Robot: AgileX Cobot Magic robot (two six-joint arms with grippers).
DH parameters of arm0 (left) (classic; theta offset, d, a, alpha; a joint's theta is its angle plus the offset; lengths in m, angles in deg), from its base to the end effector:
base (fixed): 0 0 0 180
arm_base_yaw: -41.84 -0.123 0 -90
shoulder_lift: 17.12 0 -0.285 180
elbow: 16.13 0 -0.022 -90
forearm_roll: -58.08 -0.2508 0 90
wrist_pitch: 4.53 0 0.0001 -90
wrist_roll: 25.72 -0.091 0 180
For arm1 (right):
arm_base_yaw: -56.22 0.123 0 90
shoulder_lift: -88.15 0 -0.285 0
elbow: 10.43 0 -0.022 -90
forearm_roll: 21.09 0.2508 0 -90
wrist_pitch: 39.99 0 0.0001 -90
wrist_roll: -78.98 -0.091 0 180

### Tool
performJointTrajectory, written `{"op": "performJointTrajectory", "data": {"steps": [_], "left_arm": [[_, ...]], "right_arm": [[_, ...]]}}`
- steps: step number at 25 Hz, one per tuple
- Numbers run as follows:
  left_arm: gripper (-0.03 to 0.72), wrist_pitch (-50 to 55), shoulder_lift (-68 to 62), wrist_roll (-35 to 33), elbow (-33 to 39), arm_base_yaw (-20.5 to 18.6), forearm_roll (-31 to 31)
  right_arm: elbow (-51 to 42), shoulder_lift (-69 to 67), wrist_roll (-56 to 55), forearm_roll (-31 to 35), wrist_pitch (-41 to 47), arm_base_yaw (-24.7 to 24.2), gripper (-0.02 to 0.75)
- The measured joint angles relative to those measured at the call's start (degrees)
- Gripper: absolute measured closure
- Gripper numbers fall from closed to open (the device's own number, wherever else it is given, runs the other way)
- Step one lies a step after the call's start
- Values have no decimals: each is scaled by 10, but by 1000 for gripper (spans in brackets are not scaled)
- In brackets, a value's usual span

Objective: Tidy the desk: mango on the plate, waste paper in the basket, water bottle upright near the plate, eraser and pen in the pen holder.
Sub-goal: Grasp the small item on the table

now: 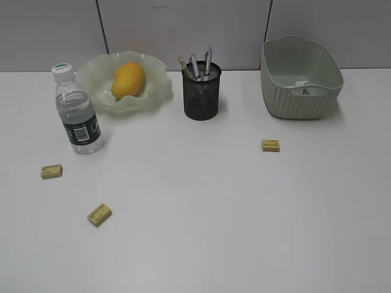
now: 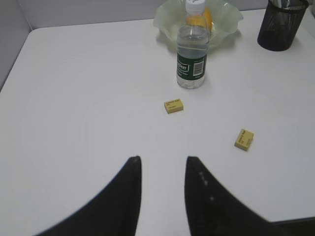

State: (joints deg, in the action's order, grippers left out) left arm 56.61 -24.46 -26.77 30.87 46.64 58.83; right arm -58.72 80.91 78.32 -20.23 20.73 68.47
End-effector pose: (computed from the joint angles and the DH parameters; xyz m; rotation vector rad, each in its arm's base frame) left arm -0.0097 -0.0002 0.2843 0.1038 2.0132 -0.0572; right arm -0.0069 -0.0003 0.2787 -0.2060 2.0221 0.1599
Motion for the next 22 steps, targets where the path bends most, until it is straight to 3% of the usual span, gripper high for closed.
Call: {"op": "performJointTrajectory", "data": {"steps": [11,18,22], "left_arm": [[450,0,0,0,0,0,0],[450,0,0,0,0,0,0],[451,0,0,0,0,0,0]], "right_arm": [[0,0,1,3,-4,0,435],[0,0,1,3,-4,0,227],[0,0,1,3,-4,0,199]]}}
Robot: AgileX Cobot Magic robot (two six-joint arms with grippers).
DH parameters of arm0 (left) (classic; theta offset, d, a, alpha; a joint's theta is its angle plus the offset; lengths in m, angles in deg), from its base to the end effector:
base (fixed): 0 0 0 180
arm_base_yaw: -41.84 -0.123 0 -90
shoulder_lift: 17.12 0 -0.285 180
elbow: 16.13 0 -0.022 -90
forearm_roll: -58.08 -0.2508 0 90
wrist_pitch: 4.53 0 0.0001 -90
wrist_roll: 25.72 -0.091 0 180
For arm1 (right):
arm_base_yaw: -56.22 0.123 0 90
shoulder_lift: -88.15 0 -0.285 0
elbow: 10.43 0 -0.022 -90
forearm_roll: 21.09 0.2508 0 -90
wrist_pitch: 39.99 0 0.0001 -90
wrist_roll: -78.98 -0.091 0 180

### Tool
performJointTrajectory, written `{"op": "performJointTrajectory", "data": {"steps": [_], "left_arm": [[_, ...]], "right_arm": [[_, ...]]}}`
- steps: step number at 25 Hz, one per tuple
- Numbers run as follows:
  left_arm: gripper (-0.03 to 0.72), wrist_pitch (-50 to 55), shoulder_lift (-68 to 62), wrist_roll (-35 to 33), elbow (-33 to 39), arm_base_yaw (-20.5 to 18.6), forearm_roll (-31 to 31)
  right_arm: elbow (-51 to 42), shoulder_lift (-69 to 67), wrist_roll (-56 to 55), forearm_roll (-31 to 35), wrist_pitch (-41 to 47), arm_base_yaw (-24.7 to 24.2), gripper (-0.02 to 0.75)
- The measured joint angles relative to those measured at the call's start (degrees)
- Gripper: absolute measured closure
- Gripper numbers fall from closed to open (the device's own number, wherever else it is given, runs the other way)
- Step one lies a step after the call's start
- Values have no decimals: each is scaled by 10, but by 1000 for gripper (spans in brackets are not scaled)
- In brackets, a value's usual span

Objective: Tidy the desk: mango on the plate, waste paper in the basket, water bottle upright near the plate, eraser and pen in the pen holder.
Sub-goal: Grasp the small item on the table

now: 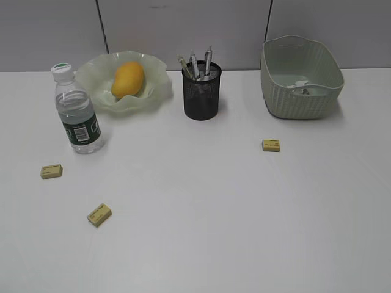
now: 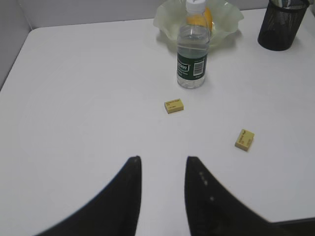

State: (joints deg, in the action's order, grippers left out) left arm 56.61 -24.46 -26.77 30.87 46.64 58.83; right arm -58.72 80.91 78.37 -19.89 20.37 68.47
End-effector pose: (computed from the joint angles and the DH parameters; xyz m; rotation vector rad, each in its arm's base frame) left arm -0.0097 -0.0002 0.2843 0.1038 2.0132 -0.0572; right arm -0.0068 0.0002 0.2792 -0.2065 2.0159 0.1670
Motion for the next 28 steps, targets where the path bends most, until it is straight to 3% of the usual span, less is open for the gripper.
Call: {"op": "performJointTrajectory", "data": {"steps": [8,15,20,22,26,28], "left_arm": [[451,0,0,0,0,0,0],[449,0,0,0,0,0,2],[441,0,-31,0,0,0,2],[394,0,-52,0,0,0,1],[209,1,-110,0,-1,0,1],[161,9,-159,0,-9,0,2]], "right_arm": [[0,0,0,0,0,-1,195],[0,0,0,0,-1,-48,193],[0,0,0,0,-1,-51,193],[0,0,0,0,-1,-51,193],[0,0,0,0,-2,-51,193],[0,0,0,0,-2,-51,193]]}}
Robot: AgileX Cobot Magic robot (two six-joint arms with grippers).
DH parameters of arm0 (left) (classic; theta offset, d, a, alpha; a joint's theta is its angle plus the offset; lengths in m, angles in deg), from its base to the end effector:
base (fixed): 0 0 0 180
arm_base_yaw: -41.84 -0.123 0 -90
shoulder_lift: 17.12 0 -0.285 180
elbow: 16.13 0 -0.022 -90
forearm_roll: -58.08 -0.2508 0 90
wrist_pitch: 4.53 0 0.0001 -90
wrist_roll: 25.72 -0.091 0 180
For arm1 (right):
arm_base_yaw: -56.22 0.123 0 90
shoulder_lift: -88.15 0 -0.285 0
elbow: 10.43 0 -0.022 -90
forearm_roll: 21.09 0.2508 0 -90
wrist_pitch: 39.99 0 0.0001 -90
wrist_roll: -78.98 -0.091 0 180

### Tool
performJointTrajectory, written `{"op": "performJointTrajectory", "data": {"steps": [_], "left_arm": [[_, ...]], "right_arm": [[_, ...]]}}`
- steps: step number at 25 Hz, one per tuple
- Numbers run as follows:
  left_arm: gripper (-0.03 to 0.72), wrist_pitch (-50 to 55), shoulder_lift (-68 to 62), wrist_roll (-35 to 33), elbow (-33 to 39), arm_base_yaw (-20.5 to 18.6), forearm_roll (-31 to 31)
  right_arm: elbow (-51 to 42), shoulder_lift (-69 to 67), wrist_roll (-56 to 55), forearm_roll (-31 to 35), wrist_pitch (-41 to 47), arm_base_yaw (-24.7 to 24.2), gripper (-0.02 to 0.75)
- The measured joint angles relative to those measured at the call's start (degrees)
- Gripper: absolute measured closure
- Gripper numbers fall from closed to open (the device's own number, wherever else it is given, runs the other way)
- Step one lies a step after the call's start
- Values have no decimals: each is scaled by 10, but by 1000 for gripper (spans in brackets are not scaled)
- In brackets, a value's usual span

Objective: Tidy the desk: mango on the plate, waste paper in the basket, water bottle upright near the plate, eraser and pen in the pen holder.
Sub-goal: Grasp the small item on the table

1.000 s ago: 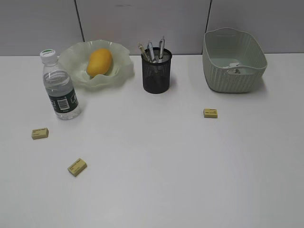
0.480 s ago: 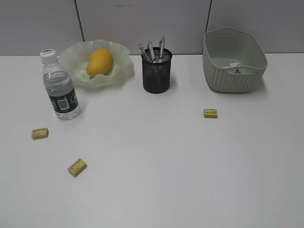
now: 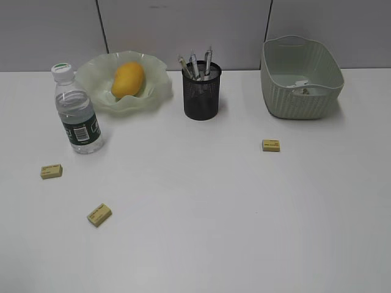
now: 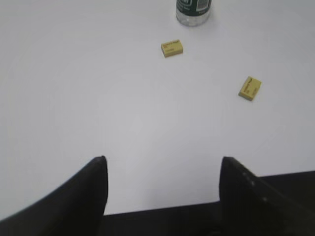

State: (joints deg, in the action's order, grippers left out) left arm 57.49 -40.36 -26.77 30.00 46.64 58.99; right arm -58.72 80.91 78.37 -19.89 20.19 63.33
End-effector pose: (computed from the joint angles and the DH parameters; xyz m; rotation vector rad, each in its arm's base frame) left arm 0.0331 -0.0041 0.2842 0.1158 2.2907 -0.0538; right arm -0.0066 0.0008 0.2794 -0.1156 2.0178 0.1104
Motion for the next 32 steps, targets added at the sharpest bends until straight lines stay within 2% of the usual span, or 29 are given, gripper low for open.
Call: {"op": "performJointTrajectory", "data": {"steps": [6,13,21,32], "left_arm": [[137,14,-168,14,-70,0,21],[133,22,-435,62,-160,0,67],[133,-63,-642,68,-224,0,79],[138,-139,-842,97,-325,0,81]], "right_arm": [[0,0,0,0,-1,0,193],[0,0,0,0,-1,0,193],[0,0,0,0,-1,0,193],[0,0,0,0,-2,0,193]]}}
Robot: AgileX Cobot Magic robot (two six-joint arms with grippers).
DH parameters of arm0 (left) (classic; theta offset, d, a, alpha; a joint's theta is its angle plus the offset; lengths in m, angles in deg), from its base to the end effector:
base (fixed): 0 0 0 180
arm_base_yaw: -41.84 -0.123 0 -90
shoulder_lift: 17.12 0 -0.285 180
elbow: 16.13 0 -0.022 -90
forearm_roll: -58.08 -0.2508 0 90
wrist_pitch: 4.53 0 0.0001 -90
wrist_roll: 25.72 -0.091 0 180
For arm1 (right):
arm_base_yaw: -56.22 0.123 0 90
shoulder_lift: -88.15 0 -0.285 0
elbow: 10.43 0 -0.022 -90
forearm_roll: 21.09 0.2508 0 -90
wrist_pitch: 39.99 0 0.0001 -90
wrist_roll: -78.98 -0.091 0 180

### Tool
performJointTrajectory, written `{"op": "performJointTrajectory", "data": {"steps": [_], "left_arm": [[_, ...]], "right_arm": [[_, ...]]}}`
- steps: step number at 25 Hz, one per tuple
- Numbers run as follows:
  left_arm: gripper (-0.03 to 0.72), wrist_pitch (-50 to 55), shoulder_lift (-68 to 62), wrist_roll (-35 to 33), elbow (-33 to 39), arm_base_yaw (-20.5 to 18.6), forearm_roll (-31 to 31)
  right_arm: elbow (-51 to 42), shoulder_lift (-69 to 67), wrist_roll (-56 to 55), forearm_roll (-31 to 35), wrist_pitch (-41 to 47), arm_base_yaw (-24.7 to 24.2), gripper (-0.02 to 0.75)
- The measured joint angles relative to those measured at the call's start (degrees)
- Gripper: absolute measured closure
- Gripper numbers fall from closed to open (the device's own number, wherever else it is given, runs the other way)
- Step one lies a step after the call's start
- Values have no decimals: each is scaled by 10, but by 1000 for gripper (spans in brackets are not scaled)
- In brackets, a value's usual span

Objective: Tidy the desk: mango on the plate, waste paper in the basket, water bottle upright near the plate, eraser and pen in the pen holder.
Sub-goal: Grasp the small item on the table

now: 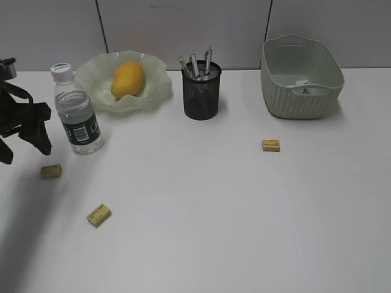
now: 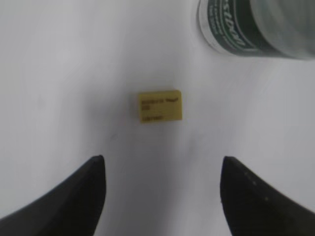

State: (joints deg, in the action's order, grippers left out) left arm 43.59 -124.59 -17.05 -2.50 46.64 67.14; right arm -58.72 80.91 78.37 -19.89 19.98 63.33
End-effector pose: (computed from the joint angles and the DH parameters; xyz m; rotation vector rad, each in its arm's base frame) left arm 0.3270 -0.0382 0.1955 -0.2398 2.9523 -0.2207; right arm -0.0065 0.0009 0.2797 -0.1153 2.0141 0.1106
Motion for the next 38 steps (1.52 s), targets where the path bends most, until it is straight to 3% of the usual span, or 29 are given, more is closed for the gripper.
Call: {"op": "performJointTrajectory", "data": {"steps": [13,38], "left_arm": [[143,-56,-81,9,-22,2,3],[290,-68,-152,9,-52,16,-20]], "right_arm": [[0,0,0,0,0,0,193],[0,0,0,0,-1,0,193]]}}
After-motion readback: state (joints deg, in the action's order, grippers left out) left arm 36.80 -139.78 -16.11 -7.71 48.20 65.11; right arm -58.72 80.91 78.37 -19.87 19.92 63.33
